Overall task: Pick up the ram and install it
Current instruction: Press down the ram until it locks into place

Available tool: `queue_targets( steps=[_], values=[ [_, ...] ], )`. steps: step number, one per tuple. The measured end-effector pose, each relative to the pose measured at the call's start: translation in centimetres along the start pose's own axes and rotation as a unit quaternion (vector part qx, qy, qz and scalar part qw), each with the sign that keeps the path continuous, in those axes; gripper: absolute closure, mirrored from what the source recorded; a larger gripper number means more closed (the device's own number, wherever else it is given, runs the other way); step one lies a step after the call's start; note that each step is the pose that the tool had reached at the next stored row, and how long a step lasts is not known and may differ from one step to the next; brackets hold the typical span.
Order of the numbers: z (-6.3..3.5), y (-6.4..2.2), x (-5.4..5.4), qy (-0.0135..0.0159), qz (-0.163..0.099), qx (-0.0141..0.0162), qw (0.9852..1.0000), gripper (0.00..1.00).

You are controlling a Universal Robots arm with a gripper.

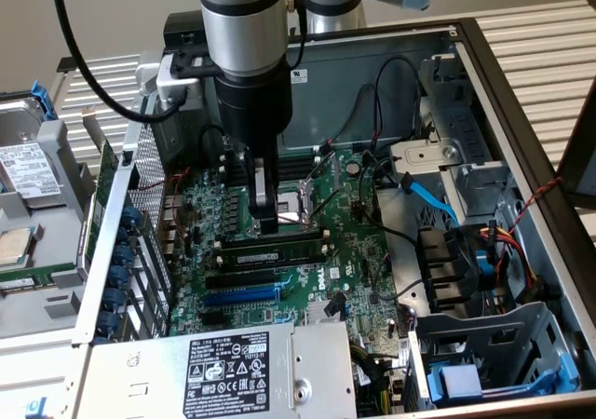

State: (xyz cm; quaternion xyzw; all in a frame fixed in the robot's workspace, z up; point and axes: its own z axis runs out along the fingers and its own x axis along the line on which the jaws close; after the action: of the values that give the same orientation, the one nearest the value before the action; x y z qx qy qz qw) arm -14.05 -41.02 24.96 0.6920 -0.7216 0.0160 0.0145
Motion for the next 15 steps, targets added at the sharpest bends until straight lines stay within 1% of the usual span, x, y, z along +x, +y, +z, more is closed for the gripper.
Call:
queue_targets(
  steps=[3,4,8,11,15],
  values=[
    [-0.01,0.00,0.00,0.0000,0.000,0.0000,1.0000,0.89],
    [-0.02,0.00,0.00,0.0001,0.004,-0.0002,1.0000,0.89],
    [-0.02,0.01,0.01,0.0003,0.035,-0.0016,0.9994,0.89],
    [-0.02,0.00,0.01,0.0003,0.057,-0.0025,0.9984,0.89],
    [-0.02,0.00,0.00,0.0004,0.086,-0.0038,0.9963,0.89]
  ],
)
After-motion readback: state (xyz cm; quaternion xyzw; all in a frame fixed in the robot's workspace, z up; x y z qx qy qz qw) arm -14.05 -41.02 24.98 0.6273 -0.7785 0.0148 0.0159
